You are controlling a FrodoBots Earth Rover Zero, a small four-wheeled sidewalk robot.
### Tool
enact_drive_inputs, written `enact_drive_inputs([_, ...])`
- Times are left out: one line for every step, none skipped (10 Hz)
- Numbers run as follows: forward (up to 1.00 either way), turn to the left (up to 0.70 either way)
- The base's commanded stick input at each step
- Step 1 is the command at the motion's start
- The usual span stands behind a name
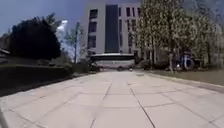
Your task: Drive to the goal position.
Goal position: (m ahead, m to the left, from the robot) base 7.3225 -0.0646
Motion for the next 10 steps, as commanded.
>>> enact_drive_inputs([1.00,0.00])
enact_drive_inputs([1.00,0.00])
enact_drive_inputs([1.00,0.00])
enact_drive_inputs([1.00,0.00])
enact_drive_inputs([1.00,0.00])
enact_drive_inputs([1.00,0.00])
enact_drive_inputs([1.00,0.00])
enact_drive_inputs([1.00,0.00])
enact_drive_inputs([1.00,0.00])
enact_drive_inputs([1.00,0.00])
